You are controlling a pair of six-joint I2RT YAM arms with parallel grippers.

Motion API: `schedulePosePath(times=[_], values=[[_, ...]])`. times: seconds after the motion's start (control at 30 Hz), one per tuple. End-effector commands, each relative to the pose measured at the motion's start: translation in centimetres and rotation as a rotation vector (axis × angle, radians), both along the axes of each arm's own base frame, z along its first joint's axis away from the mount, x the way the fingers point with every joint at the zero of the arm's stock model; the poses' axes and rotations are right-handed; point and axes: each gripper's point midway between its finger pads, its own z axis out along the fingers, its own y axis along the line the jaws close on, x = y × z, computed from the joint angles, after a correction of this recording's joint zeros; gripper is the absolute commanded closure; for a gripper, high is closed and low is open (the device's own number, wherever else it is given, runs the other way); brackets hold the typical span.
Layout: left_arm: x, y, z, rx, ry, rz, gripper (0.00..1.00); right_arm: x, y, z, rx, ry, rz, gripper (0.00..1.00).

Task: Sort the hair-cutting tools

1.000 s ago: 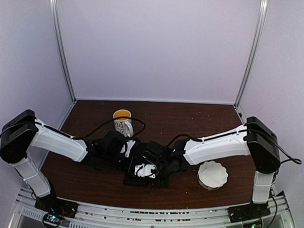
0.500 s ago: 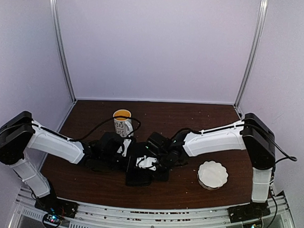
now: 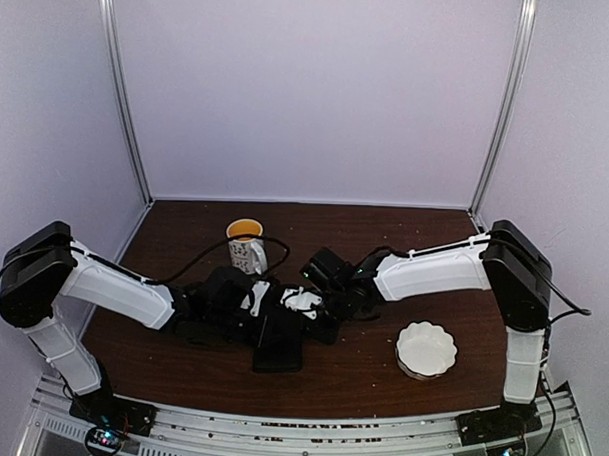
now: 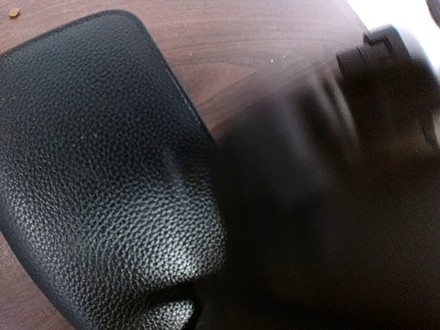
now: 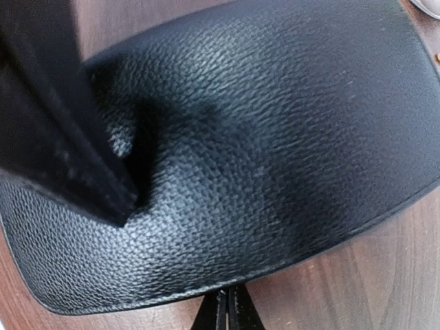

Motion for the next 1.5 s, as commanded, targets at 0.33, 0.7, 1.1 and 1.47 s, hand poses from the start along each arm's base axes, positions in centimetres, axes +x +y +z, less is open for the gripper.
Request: schedulePosePath(times=[0.33, 0.7, 1.1, 1.47], values=[[-3.9, 4.3, -4.1, 0.192, 0.108, -0.028, 1.00, 8.2, -1.4, 0.7, 0.039, -0.027, -0.179, 1.00], [-3.5, 6.3, 0.6, 0.221, -0.093, -0.002, 0.89, 0.8, -4.4, -0.4, -0.045, 0.023, -0.037, 1.00], [-4.6, 5.9, 6.2, 0.256, -0.481, -0.125, 0.62, -6.9, -2.9, -2.0, -0.092, 0.132, 0.132, 1.00], [-2.6, 4.6, 4.8, 0.609, -0.837, -0.327, 0.60, -7.1, -3.2, -2.0, -0.071, 0.159, 0.136, 1.00]])
